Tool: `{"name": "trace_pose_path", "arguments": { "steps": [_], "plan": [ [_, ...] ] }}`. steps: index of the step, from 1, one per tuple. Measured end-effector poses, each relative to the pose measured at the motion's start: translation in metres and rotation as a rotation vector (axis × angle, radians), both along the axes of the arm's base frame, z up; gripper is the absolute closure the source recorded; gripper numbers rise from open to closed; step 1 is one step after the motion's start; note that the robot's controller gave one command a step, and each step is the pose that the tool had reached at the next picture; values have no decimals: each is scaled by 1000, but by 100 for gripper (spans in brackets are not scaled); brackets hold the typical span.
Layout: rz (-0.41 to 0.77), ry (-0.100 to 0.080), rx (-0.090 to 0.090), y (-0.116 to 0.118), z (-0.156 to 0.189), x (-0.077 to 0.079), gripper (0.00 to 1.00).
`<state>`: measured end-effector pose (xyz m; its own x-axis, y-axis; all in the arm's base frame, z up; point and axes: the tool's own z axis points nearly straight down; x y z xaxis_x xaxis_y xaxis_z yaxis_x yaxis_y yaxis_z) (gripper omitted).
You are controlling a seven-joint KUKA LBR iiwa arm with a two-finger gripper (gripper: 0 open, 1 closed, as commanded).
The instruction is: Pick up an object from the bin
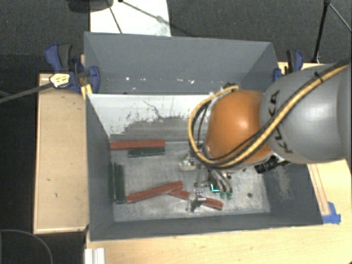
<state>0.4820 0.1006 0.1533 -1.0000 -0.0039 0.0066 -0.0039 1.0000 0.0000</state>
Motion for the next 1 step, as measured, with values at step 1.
{"name": "trace_pose_path", "arguments": {
  "steps": [1],
  "plan": [
    [-4,-8,1,0,4,2,0]
  ]
}}
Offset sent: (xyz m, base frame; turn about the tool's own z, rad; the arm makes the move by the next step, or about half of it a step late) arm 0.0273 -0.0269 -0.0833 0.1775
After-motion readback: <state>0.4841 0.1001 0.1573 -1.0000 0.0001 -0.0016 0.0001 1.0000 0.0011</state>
